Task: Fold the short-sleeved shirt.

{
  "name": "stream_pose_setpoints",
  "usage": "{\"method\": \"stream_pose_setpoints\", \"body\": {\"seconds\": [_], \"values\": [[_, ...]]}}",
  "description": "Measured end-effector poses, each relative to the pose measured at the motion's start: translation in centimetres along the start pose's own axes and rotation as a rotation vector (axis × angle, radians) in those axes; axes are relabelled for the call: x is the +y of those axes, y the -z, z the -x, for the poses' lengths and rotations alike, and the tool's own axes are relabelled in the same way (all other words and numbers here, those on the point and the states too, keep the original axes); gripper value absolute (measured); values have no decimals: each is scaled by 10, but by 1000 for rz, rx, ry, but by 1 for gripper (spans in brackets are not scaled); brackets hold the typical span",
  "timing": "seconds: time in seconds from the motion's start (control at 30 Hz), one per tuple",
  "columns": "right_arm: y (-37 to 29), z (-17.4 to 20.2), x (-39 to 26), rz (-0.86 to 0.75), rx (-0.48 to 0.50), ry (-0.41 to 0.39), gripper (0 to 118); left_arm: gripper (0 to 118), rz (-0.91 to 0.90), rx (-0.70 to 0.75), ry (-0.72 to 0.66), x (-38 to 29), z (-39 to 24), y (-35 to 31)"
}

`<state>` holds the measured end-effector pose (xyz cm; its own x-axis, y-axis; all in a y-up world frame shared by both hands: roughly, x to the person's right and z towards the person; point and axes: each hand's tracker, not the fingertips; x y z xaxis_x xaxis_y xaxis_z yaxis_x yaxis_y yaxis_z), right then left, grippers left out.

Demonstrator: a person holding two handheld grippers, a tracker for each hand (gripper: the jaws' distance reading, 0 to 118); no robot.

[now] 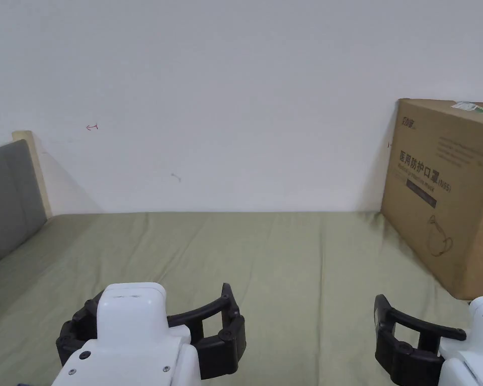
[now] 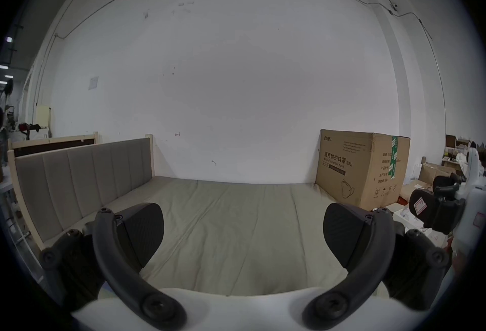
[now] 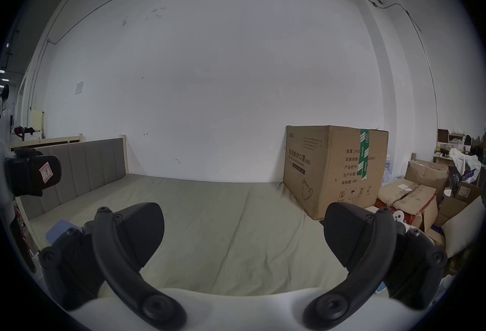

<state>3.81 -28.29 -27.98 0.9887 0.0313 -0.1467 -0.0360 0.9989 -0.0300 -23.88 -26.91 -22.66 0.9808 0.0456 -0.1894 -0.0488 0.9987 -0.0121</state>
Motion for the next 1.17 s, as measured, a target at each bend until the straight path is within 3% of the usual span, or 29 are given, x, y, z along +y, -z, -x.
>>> {"method": "stream_pose_setpoints", "body": {"seconds": [0.2,0.3,1.17], "values": [[1,1,-2,18,2,-1,118,118,4,7,10,0,-4,-1],[1,1,-3,29,4,1,118,118,0,-75,-37,0,1,-2],[1,1,-10,73,24,7,118,118,101,-26,-121,1,4,13]]}}
